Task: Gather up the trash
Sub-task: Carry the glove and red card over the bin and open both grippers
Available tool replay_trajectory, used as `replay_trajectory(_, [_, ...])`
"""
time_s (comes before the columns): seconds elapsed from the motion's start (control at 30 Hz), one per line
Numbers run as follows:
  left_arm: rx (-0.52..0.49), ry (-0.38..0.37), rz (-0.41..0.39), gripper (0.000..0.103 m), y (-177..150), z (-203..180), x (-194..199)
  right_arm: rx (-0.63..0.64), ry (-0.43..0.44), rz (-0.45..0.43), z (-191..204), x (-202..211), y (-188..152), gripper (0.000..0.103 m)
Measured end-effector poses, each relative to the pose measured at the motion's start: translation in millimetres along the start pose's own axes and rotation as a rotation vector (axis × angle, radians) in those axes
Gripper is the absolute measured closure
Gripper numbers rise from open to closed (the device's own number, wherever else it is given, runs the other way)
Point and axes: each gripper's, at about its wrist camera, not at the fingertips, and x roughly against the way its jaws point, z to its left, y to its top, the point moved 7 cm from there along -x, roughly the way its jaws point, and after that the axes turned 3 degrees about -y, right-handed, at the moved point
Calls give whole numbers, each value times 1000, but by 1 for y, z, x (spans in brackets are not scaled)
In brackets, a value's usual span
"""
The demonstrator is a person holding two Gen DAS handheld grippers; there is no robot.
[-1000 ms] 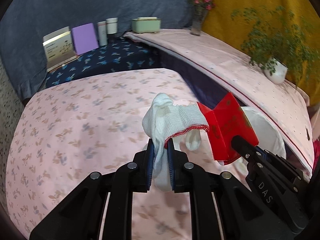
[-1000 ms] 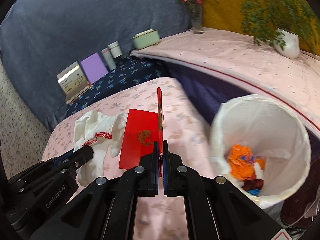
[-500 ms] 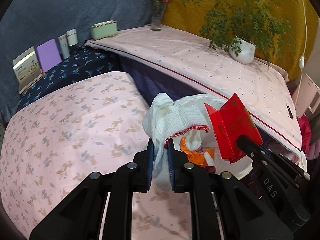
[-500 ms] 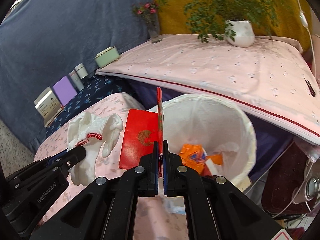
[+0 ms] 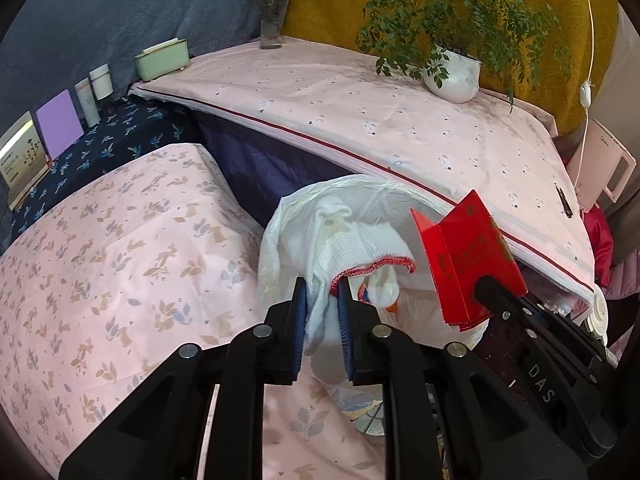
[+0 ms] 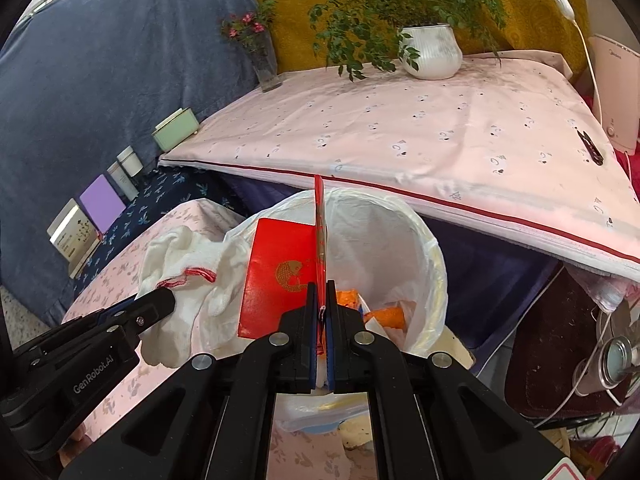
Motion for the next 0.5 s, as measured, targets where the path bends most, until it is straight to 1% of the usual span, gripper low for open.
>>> replay_trajectory(0.07, [0,2,-2,83,2,-1,-2,-4,-4,2,-3,-2,0,100])
replay_trajectory(0.13, [0,10,-1,63,3,-1,-4,-7,-6,3,-5,-3,1,100])
replay_trajectory(0.2, [6,18,-10,56,5,0,-4,-8,-6,6,-6,-5,2,100])
replay_trajectory(0.5, [44,41,-4,55,2,20,-5,5,7,17,3,-12,-1,99])
